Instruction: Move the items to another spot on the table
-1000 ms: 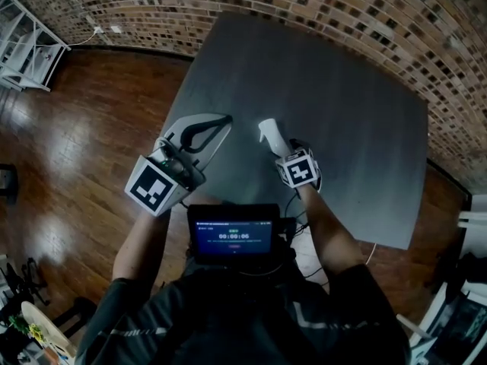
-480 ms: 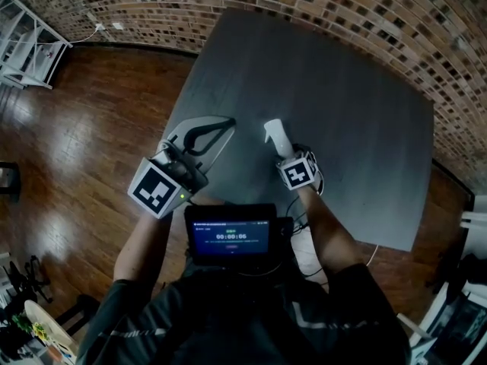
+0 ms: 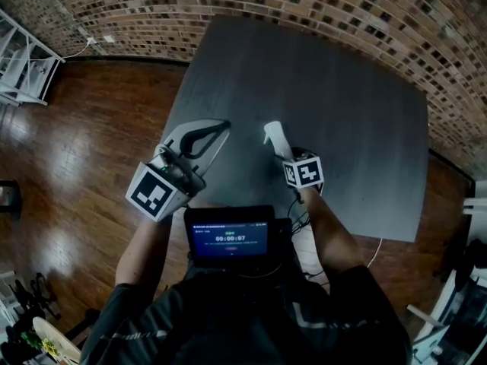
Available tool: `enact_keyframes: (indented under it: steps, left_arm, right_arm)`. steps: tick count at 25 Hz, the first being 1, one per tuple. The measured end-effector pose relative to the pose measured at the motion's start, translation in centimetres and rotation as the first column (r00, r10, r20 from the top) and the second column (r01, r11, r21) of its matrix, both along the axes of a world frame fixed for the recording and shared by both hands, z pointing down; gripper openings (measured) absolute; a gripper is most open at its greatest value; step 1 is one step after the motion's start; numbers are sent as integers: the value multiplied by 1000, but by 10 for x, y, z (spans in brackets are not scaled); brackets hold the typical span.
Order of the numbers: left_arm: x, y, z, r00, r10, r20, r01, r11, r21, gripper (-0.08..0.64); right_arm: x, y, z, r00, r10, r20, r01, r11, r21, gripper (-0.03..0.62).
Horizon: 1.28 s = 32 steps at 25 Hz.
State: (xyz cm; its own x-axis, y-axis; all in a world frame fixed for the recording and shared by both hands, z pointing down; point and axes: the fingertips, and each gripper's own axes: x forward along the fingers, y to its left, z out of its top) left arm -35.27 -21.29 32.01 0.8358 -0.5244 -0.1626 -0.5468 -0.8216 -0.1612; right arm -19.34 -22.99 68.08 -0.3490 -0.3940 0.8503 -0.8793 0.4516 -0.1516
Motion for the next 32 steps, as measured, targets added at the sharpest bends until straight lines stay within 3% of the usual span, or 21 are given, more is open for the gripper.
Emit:
enact_keyframes:
  steps: [6, 14, 20, 25, 29, 32]
  left_arm:
    - [10, 3, 0, 998, 69, -7, -69, 998, 6, -3]
    - [41, 7, -4, 981, 193, -28, -193, 981, 23, -3]
    - [66, 15, -8, 951, 305, -49, -303, 952, 34, -3]
    - [86, 22, -8, 928, 366, -72, -363, 931, 43, -3]
    - [98, 31, -10, 909, 414, -45, -412, 910, 47, -3]
    - [104, 30, -16, 899, 432, -64, -430, 902, 40, -3]
  right_arm:
    - [18, 10, -25, 972, 172, 160, -173, 985, -12, 268]
    - [50, 30, -62, 941, 275, 198, -291, 955, 61, 265]
    - [71, 50, -101, 940, 306, 150, -329, 929, 170, 265]
    - [97, 67, -121, 917, 370, 150, -395, 894, 210, 265]
    - [117, 74, -137, 902, 413, 126, -432, 866, 254, 265]
    - [120, 77, -148, 897, 423, 129, -442, 857, 265, 264]
